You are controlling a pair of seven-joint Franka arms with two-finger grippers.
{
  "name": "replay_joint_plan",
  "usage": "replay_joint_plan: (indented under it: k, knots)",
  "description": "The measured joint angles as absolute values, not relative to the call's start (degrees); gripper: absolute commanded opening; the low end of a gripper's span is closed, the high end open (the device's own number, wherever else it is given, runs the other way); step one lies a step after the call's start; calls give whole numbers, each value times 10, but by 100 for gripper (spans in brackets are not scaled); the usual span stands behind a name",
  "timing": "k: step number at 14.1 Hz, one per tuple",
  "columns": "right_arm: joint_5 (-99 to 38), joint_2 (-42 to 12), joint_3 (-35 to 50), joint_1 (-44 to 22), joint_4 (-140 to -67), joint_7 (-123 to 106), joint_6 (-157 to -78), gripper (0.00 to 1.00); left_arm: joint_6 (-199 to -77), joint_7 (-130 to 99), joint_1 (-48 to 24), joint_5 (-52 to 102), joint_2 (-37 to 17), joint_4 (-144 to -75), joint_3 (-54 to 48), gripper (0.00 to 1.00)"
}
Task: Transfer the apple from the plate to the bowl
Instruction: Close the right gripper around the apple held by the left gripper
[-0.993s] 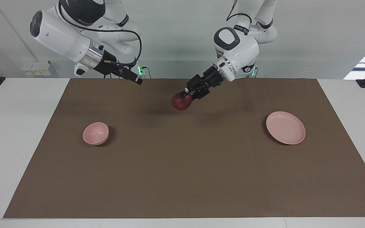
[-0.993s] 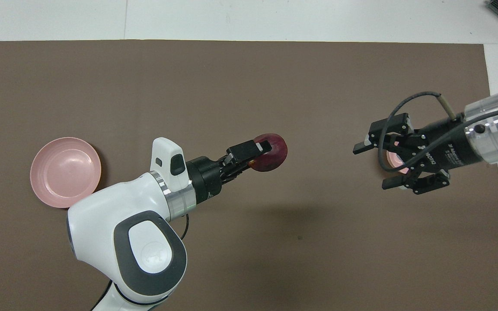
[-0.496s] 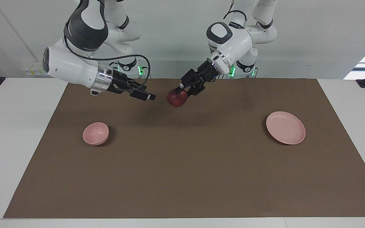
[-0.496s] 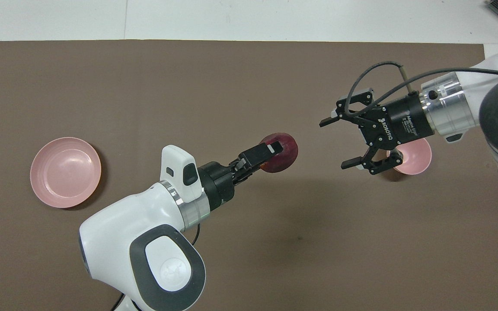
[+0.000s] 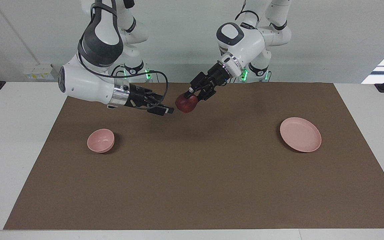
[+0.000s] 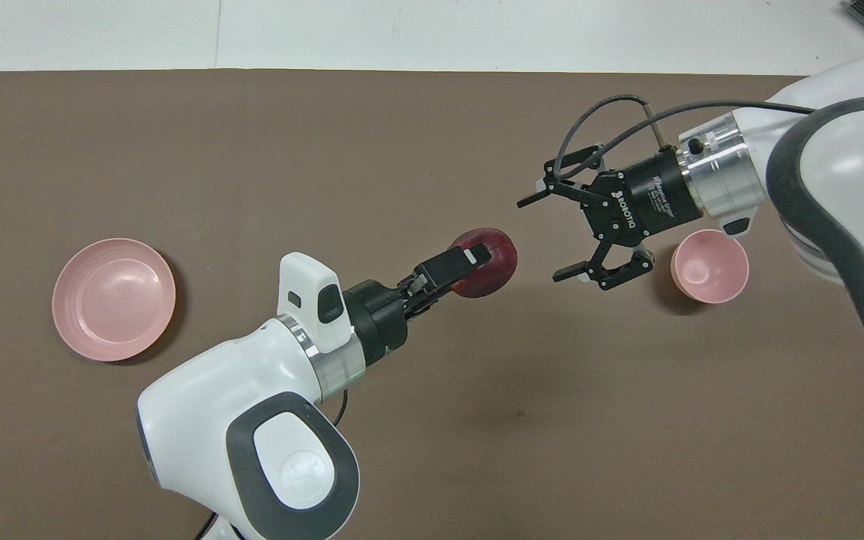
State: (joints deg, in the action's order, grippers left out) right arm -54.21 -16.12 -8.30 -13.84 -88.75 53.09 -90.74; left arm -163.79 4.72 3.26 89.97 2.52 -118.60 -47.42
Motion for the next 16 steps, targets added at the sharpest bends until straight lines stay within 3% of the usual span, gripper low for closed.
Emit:
replay_joint_plan:
  k: [4, 16]
  knots:
    - [-548, -180, -78, -155, -862, 550, -933, 100, -1645, 47, 33, 900, 25, -1185, -478, 0]
    - [-548, -180, -76, -172, -876, 550, -916, 100, -1647, 47, 33, 900, 25, -1185, -478, 0]
